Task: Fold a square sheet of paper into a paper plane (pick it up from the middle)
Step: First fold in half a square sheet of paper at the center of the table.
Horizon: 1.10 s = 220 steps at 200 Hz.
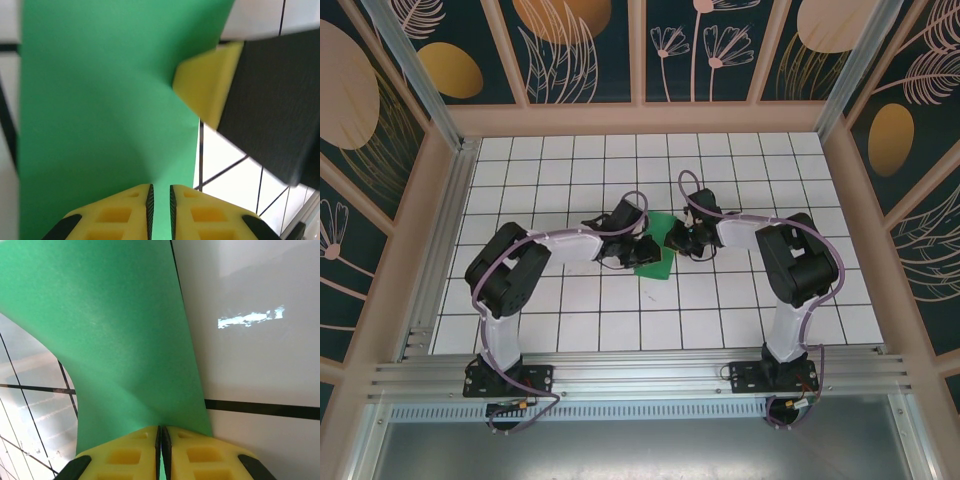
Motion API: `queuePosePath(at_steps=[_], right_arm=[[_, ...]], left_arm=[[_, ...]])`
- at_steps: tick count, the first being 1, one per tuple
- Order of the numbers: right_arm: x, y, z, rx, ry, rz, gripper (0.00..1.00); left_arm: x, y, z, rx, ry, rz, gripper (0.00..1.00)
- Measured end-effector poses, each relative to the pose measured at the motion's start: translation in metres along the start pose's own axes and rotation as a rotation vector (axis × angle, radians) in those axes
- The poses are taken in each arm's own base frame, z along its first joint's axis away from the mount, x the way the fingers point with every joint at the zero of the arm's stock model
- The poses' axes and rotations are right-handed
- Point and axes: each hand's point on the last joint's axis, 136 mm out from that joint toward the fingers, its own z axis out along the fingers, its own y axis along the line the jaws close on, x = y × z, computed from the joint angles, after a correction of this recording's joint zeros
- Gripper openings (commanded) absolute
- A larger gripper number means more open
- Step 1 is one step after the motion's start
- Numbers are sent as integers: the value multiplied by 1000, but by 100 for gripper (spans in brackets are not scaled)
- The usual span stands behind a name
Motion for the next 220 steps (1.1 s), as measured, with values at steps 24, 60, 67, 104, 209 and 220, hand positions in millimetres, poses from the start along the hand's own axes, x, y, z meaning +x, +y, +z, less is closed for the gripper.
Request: queuePosePath(at_steps=[24, 60, 67, 104, 209, 220], right_arm=[[-1, 1, 0, -6, -5, 0, 16], [-2, 6, 0, -31, -7, -23, 16], [-2, 6, 0, -37, -8, -33, 16], [-5, 11, 0, -63, -14, -76, 15], [-45, 10, 8, -80, -43, -75, 15], [-47, 10, 8, -83, -41, -77, 15]], left_arm=[[19, 11, 9, -42, 34, 4, 18], [18, 16, 10, -61, 22, 17, 14], [18, 17, 10, -67, 20, 21, 13], [17, 17, 10, -82, 26, 43, 11], [14, 16, 12, -90, 23, 72, 10], [12, 16, 13, -90, 16, 77, 10]])
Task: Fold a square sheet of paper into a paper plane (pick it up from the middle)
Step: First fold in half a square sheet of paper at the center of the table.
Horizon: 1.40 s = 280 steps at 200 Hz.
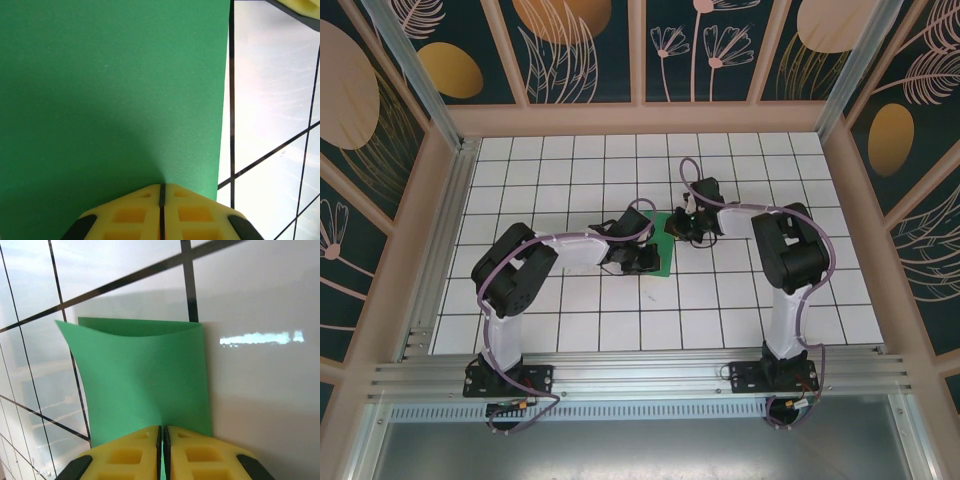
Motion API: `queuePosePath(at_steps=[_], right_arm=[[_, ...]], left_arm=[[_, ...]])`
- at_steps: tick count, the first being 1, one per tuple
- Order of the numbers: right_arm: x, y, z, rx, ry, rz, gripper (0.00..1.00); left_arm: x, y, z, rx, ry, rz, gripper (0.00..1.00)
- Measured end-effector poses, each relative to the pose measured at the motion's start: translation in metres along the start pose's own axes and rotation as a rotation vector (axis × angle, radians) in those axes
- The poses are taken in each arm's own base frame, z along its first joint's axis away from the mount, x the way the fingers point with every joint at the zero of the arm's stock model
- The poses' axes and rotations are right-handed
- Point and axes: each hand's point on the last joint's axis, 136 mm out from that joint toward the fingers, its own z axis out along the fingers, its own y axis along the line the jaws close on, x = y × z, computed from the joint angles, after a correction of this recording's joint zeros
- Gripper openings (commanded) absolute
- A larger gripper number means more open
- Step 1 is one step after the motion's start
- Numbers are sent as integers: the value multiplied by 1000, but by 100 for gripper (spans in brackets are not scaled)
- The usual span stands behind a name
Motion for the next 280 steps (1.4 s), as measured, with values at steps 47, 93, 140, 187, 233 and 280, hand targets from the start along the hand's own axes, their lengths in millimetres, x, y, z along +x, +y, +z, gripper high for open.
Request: queuePosePath(at_steps=[47, 93, 140, 187, 233, 280], right_arm=[[-28, -10, -6, 16, -60, 16, 15], [-65, -20, -5, 43, -134, 26, 15], [-69, -19, -7, 54, -143, 17, 15], [-55, 21, -44, -18, -170, -66, 15], [-12, 42, -16, -33, -67, -126, 14], [-9, 4, 6, 21, -20, -54, 14]], left_arm=[[-1, 1, 1, -4, -3, 6, 10], [-1, 1, 1, -4, -4, 10, 10], [-1, 1, 1, -4, -4, 10, 10], [-1, 1, 1, -4, -4, 10, 10], [-1, 0, 1, -4, -4, 10, 10], [-1, 1, 1, -5, -4, 10, 10]])
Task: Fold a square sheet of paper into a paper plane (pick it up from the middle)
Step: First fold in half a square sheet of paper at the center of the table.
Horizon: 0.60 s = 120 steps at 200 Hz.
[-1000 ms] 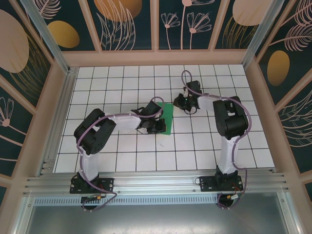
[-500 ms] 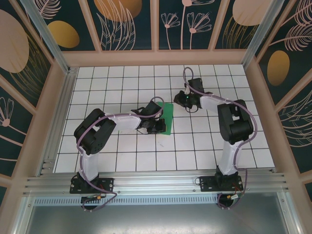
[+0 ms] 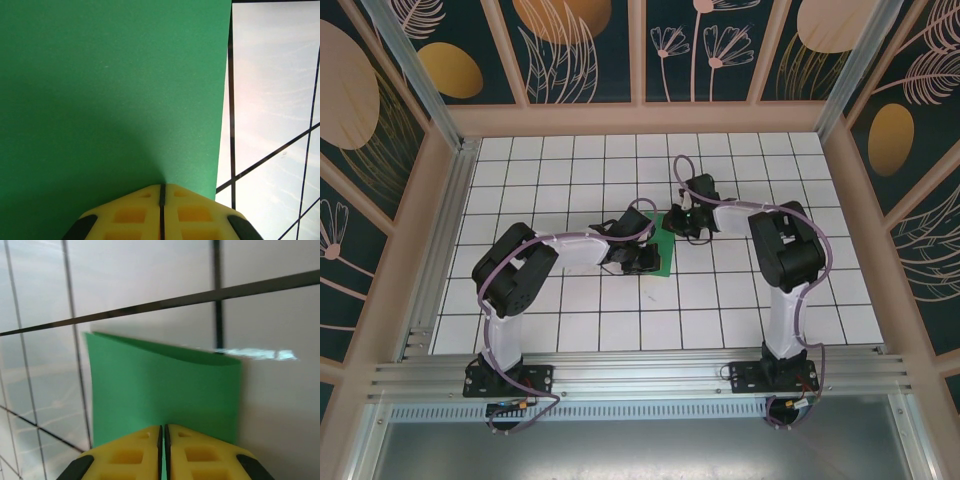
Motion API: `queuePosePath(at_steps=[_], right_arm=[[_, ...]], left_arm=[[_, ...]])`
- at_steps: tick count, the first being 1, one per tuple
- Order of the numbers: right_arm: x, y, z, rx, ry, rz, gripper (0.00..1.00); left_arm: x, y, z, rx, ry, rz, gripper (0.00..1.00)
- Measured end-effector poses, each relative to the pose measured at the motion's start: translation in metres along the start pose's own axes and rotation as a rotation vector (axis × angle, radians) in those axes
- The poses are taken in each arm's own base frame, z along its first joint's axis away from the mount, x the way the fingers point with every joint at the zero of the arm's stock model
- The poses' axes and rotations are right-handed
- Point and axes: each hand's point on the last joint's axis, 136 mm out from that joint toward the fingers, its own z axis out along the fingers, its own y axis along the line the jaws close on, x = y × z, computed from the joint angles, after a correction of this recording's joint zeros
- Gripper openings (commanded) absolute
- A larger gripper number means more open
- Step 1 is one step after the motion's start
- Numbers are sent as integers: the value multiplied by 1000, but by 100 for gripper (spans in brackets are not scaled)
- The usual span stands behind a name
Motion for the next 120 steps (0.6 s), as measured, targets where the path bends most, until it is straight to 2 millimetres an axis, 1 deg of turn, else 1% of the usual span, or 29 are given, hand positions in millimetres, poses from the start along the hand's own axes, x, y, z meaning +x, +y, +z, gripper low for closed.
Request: queuePosePath(at_steps=[74, 104, 120], right_arm=[[-20, -6, 2, -43, 18, 52, 14], [-39, -12, 1, -50, -9, 67, 14], [-58, -19, -2, -31, -54, 73, 14]], left_arm=[[-4, -1, 2, 11, -22, 8, 9], [-4, -1, 2, 16, -27, 11, 10], [-4, -1, 2, 17, -28, 11, 9]])
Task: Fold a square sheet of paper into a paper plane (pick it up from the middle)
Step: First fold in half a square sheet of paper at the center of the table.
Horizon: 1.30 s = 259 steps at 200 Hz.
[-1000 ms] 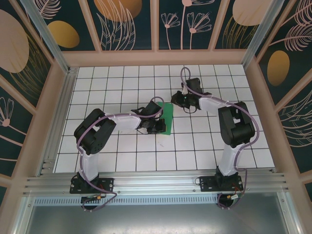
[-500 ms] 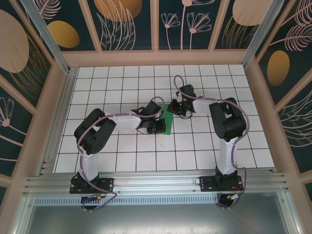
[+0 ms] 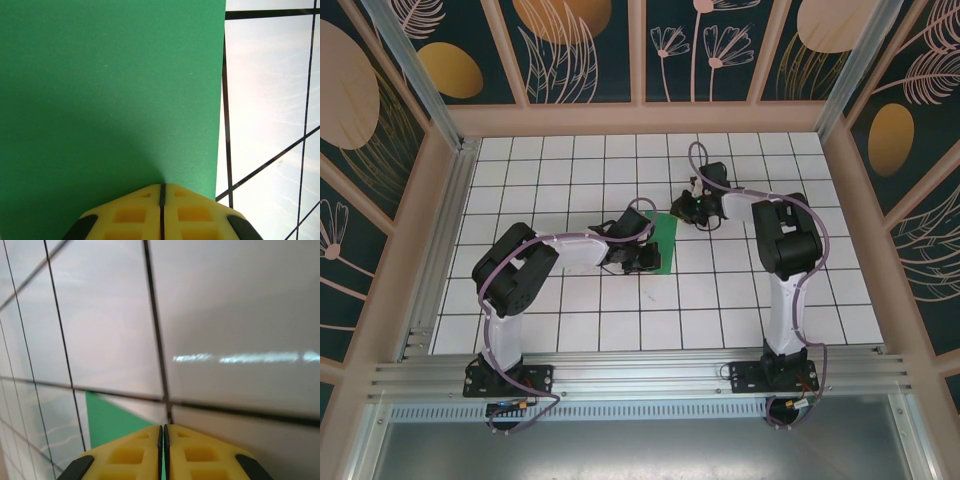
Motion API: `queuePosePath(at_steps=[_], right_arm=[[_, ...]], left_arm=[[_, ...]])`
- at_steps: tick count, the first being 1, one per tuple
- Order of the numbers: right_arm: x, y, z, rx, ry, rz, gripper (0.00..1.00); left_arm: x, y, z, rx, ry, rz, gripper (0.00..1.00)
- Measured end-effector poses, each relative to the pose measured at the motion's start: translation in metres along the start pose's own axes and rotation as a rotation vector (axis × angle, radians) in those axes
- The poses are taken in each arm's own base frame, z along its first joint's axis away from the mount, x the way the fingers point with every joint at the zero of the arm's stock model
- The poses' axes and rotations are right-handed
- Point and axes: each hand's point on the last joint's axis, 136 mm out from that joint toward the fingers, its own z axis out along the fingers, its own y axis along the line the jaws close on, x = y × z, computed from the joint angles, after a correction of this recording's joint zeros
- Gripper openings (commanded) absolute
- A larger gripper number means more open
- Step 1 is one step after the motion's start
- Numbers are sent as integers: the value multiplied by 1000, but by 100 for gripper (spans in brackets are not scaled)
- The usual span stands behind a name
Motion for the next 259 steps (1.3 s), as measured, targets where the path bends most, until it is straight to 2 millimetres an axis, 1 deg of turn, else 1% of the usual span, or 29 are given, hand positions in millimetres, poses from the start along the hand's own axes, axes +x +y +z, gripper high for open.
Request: queuePosePath(at_steps=[16, 27, 36, 49, 61, 77, 91, 99, 111, 121, 131, 141, 153, 168, 183, 196, 208, 224, 243, 259], right_arm=[[-24, -8, -6, 26, -60, 6, 14], [-34, -11, -10, 39, -86, 11, 14], [-39, -11, -14, 43, -101, 8, 14], [-38, -10, -19, 46, -108, 6, 15], [-29, -8, -28, 44, -106, 6, 15], [-10, -5, -48, 42, -104, 9, 15], [4, -2, -65, 35, -108, 11, 15], [12, -1, -74, 30, -114, 10, 15], [24, -2, -85, 27, -118, 15, 16], [32, -4, -90, 27, -117, 23, 16], [39, -8, -93, 31, -111, 33, 17], [44, -12, -91, 38, -102, 41, 18], [48, -16, -89, 47, -90, 49, 21], [47, -16, -84, 53, -82, 48, 28], [41, -13, -72, 67, -69, 38, 33], [35, -9, -57, 81, -57, 20, 36], [32, -5, -44, 95, -43, 0, 36], [31, -1, -27, 112, -24, -22, 36], [32, 1, -13, 139, -9, -35, 36], [29, 5, -12, 152, -9, -39, 34]], left_arm=[[0, 0, 0, 0, 0, 0, 10], [0, 0, 0, 0, 0, 0, 9], [-1, -1, -1, 2, -1, 0, 10], [-2, -2, -1, 0, -1, -1, 11], [-3, -4, -3, -5, 0, -2, 15], [-6, -5, -6, -24, 2, -15, 21], [-15, -12, -11, -26, -12, -24, 23], [-25, -21, -15, -14, -30, -21, 24], [-47, -38, -25, 19, -81, -11, 26], [-66, -49, -34, 43, -127, -6, 25], [-86, -56, -43, 58, -174, -6, 26], [-103, -58, -49, 66, -216, -12, 26], [-119, -49, -53, 54, -255, -33, 28], [-130, -31, -55, 21, -281, -70, 29], [-136, -12, -57, -14, -299, -106, 33], [-136, 3, -56, -42, -306, -131, 35], [-130, 15, -52, -69, -297, -148, 36], [-120, 26, -50, -98, -286, -158, 37], [-113, 32, -53, -114, -283, -166, 40], [-114, 32, -59, -116, -298, -167, 40]])
